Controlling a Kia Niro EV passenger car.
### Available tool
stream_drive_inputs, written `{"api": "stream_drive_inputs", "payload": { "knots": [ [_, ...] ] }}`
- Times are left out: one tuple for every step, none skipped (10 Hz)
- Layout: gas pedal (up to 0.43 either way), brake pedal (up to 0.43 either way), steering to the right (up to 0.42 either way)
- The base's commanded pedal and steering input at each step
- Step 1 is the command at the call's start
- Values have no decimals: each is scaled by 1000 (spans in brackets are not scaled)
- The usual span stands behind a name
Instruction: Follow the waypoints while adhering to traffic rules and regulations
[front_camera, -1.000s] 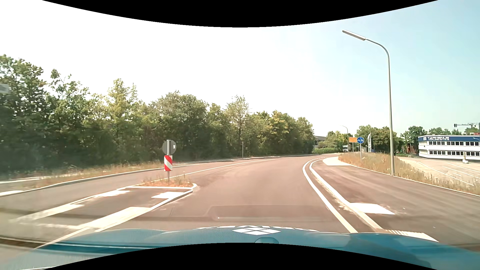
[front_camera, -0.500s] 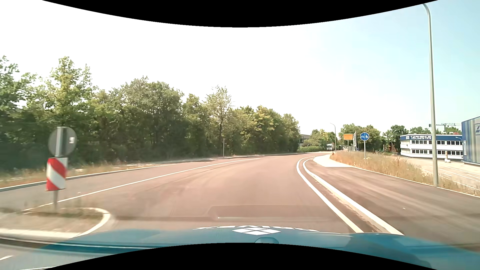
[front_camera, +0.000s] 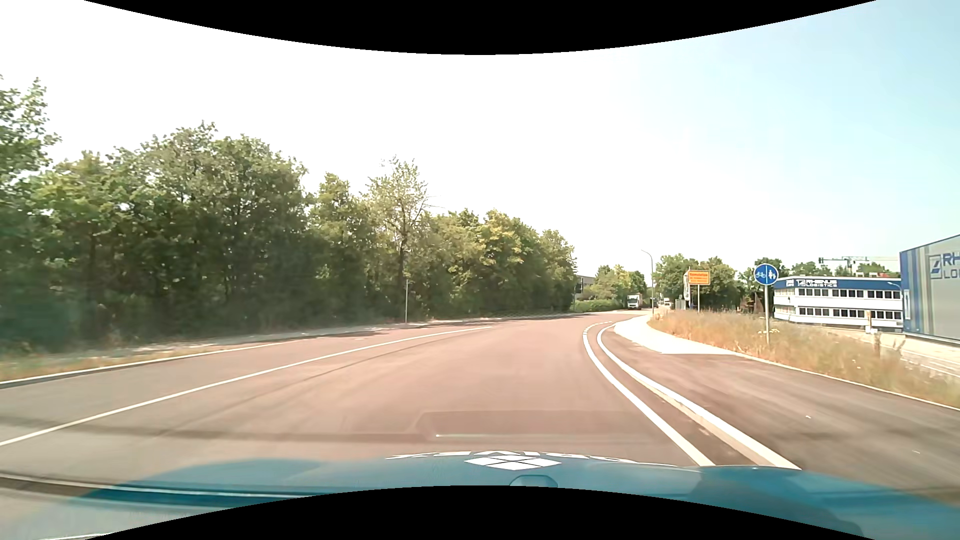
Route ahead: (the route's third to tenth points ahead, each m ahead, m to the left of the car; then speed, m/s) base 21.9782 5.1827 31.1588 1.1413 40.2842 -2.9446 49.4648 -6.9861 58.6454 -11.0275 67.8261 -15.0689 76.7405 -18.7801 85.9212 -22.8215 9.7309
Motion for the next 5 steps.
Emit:
{"api": "stream_drive_inputs", "payload": {
  "knots": [
    [118,0,55],
    [118,0,54],
    [118,0,53],
    [118,0,53],
    [118,0,51]
  ]
}}
